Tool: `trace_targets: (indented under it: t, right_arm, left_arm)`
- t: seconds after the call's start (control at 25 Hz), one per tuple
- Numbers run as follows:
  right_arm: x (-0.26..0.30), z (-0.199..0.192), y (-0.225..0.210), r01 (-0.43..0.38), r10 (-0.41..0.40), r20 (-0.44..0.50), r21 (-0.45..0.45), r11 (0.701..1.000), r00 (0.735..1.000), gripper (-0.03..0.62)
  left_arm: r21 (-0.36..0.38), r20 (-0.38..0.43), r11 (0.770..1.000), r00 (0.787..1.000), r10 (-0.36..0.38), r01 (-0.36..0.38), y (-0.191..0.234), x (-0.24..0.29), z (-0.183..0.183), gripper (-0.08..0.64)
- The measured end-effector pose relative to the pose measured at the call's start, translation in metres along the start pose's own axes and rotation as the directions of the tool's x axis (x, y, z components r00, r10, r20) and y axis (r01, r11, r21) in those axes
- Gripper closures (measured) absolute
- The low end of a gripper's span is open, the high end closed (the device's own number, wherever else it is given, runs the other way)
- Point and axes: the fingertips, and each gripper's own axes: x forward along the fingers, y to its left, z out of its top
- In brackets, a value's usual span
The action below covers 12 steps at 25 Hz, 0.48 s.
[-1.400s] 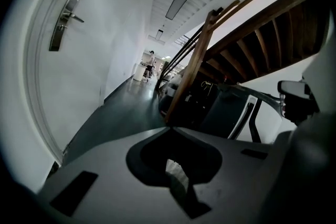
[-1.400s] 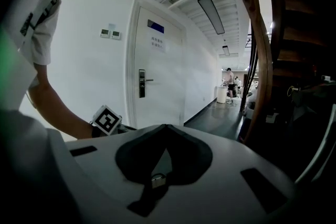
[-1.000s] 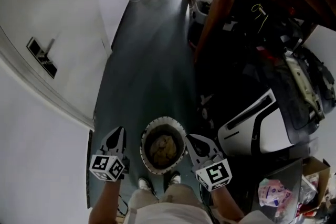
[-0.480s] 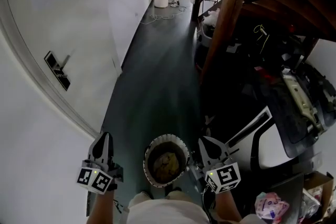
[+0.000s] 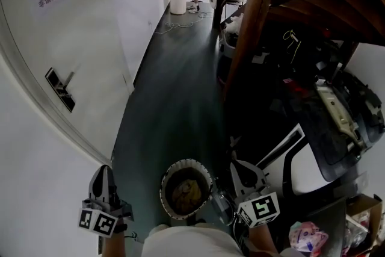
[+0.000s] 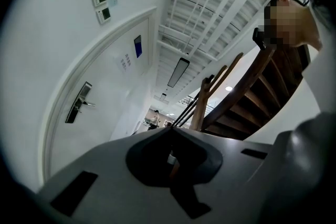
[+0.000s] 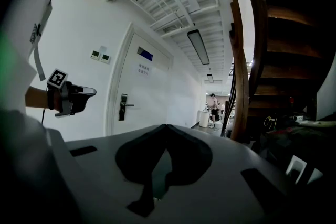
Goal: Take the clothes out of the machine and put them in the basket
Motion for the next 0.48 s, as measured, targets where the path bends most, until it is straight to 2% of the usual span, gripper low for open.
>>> trace_targets:
  t: [0.2, 0.48]
  right_arm:
    - [0.001, 0.01, 0.001, -0.008, 0.008, 0.011, -0.021, 1.0, 1.0, 0.58]
    - [0.003, 0.02, 0.012, -0.019, 0.02, 0.036, -0.033, 0.999, 0.999, 0.58]
  left_arm:
    - [-0.017, 0.01, 1.0, 1.0, 0.017, -0.016, 0.005, 0.0, 0.001, 0.546]
    - [-0.029, 0.015, 1.0, 1.0, 0.003, -0.002, 0.003, 0.0, 0.006, 0.546]
